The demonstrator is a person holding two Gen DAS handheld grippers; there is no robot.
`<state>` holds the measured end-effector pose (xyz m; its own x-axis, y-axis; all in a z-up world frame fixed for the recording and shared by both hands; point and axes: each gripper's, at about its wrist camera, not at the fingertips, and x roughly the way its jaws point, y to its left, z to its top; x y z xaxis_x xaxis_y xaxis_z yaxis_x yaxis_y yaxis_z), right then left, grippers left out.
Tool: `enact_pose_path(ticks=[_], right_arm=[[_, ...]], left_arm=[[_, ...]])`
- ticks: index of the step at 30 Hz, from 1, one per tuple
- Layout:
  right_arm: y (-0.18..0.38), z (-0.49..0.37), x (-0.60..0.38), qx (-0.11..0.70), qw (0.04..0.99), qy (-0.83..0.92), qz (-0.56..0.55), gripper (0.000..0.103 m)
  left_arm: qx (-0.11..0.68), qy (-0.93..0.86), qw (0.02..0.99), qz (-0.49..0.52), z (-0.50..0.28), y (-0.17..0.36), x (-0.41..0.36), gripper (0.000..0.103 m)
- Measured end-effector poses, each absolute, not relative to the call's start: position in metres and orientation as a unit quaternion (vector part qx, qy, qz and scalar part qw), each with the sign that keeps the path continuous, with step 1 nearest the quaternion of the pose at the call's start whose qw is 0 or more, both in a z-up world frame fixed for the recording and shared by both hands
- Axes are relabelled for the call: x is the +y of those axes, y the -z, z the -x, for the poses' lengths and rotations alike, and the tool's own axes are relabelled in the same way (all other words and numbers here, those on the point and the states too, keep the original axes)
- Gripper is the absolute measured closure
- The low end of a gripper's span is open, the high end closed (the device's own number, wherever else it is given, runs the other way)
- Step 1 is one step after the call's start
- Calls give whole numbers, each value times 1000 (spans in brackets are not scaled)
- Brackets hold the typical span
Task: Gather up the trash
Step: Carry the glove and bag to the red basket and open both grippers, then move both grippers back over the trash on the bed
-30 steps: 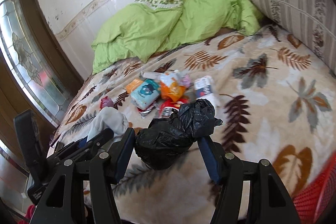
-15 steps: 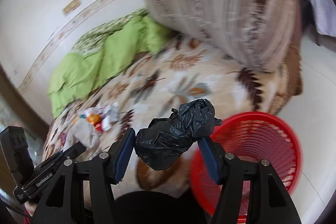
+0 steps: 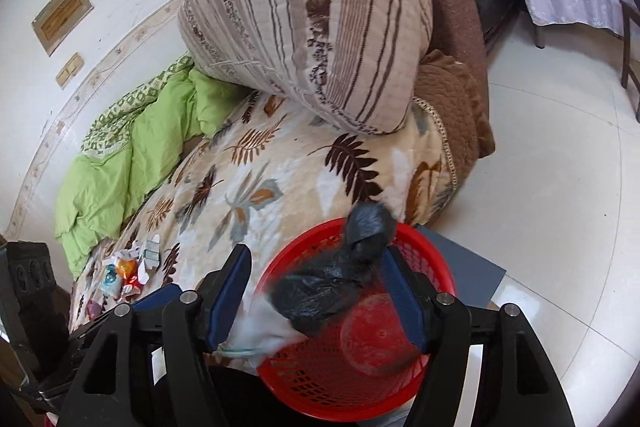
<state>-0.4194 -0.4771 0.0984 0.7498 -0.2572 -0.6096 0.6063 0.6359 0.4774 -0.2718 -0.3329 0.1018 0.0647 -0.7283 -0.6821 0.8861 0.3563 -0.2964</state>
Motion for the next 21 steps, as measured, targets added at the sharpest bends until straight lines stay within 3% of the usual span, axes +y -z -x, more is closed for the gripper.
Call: enact_pose_path(ticks=[8,21], right_arm=[[-102,414,-468,244,880,214,-348,31],[-123,345,-375,281,911,99,-286,31]], left_arm=[[384,520,758,-86,258,-110,-296,39],[375,398,835,-60,223,-119,-169,33]])
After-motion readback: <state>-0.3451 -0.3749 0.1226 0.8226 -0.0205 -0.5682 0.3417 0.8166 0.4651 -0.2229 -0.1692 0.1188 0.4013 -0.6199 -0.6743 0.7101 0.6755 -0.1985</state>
